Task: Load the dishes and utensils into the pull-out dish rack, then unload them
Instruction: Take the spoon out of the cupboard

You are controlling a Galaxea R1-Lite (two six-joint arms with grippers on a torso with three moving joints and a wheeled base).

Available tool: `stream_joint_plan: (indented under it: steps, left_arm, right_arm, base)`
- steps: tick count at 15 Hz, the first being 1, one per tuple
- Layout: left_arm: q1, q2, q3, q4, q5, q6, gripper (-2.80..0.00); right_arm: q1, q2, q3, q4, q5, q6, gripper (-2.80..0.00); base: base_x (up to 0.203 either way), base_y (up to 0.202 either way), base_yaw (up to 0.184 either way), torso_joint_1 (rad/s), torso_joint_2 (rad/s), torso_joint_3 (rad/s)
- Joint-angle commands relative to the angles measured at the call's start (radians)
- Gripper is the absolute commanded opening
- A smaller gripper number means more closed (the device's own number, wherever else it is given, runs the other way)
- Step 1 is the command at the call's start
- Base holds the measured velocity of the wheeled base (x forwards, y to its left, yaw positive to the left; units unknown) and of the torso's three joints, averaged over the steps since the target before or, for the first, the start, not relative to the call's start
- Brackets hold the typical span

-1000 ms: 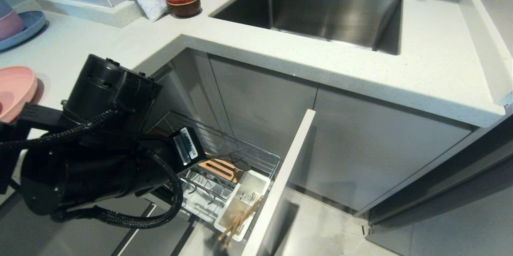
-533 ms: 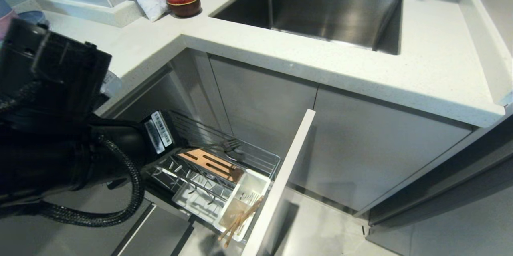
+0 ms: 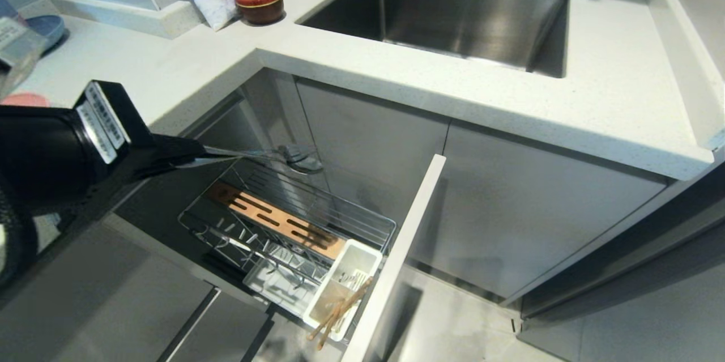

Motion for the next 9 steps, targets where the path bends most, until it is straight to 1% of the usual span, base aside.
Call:
stream_joint_plan:
  steps: [1,4,9]
  left_arm:
    - [0.003,-0.041,-0.012,-0.002,0.03,0.023,-2.8]
    - [0.015,-0.063,-0.024,-0.006,0.057,0.057,-2.8]
    - [0.081,-0.11,-0.062,-0.012,0.056,0.12,-2.8]
  right_arm:
    - [0.0,-0.004,0.002,0.0,0.0,0.0,-2.8]
    - [0.0,-0.004,0.002,0.0,0.0,0.0,-2.8]
    - [0.0,-0.004,0.002,0.0,-0.001,0.0,-2.8]
  base:
    - [0.0,0.0,0.0,0.0,0.0,0.0]
    - [0.0,0.0,0.0,0.0,0.0,0.0]
    - [0.0,0.0,0.0,0.0,0.0,0.0]
